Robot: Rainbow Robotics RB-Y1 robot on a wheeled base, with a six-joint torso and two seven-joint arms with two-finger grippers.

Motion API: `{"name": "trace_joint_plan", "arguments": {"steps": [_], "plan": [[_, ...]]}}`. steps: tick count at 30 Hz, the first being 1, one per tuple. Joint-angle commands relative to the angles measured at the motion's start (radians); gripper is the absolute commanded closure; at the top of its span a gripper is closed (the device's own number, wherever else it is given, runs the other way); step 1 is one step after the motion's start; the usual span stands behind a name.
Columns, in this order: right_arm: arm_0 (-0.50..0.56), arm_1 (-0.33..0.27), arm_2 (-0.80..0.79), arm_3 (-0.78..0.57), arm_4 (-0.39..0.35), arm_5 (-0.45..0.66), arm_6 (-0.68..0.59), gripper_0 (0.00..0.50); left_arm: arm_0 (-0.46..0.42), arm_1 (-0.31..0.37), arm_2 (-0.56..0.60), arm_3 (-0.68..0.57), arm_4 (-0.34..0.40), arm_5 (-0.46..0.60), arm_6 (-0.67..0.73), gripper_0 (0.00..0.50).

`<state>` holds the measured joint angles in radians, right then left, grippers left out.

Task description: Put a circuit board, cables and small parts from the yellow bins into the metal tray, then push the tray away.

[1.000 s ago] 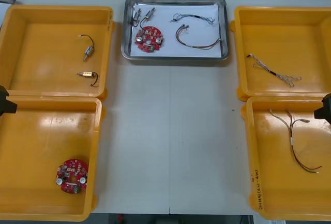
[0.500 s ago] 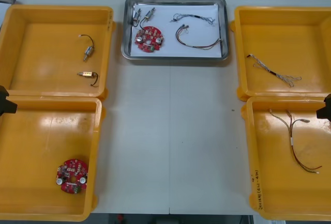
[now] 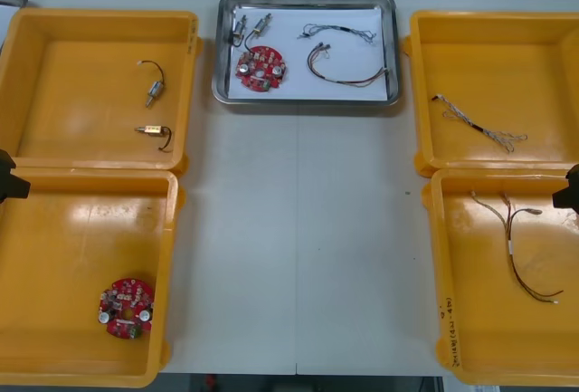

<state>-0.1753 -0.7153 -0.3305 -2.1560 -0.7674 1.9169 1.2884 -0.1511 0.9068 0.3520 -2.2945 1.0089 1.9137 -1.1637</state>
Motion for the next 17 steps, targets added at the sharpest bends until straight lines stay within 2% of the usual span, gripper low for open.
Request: {"name": "trace_joint_plan", "arguments": {"steps": [1, 17], "plan": [[0.013, -0.036, -0.005, -0.008, -0.009, 0.003, 0.023, 0.0, 0.015, 0.046, 0.028, -0.028, 0.007, 0.006, -0.024, 0.0], [0.013, -0.036, -0.005, -0.008, -0.009, 0.003, 0.023, 0.0, 0.015, 0.046, 0.028, -0.028, 0.007, 0.006, -0.024, 0.0]]}}
